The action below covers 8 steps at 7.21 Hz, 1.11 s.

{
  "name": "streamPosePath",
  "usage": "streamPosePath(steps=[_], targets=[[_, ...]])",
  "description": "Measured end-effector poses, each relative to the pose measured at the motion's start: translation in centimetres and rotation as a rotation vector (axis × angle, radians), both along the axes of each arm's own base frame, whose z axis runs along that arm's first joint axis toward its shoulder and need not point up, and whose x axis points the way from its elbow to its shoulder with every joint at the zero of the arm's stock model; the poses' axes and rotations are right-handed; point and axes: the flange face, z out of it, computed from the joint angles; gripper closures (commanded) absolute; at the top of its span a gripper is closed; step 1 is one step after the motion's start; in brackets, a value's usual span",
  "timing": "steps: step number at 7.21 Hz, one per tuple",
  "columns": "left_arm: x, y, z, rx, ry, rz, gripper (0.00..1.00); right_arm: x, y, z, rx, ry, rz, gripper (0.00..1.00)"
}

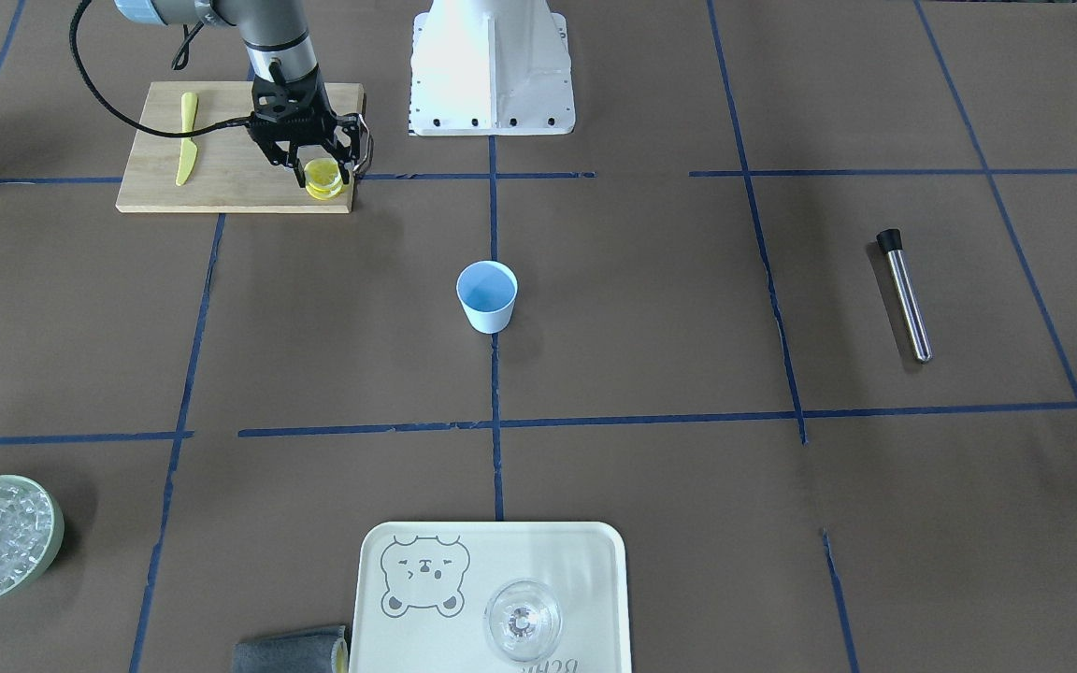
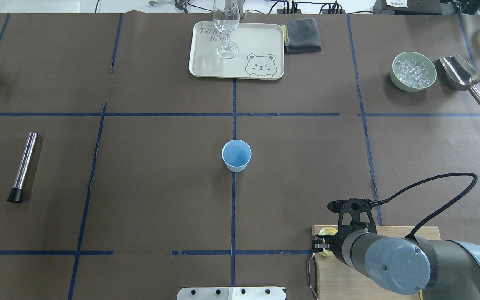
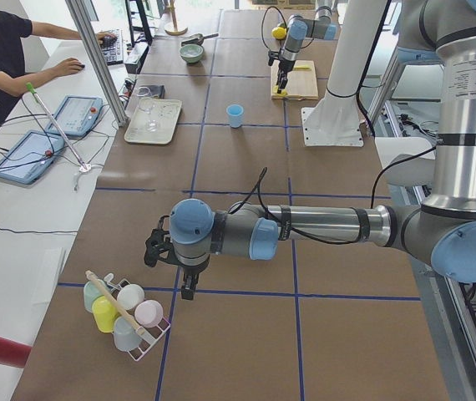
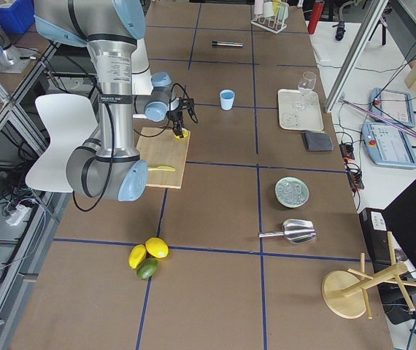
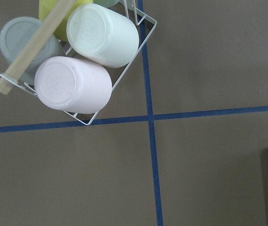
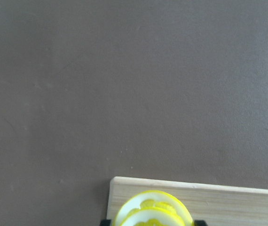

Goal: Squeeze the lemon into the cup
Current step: 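Lower the right gripper and close it on the lemon slice, then lift the lemon slice with the right gripper and carry it over the blue cup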

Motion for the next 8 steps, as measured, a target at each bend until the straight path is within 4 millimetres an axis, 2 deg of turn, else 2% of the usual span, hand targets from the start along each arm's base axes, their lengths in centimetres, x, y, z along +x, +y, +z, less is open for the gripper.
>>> streamPosePath(steps=[5,8], targets=[[0.1,0.1,-0.1,-0.002,0.008,0.000,0.00,0.8,-0.6,-0.6,-0.005,-0.013,0.009,0.64],[0.3,0.2,-0.2,-0.004,0.044,0.005,0.00,3.2,-1.0,-3.3,-0.031,0.000,0.009,0.60]])
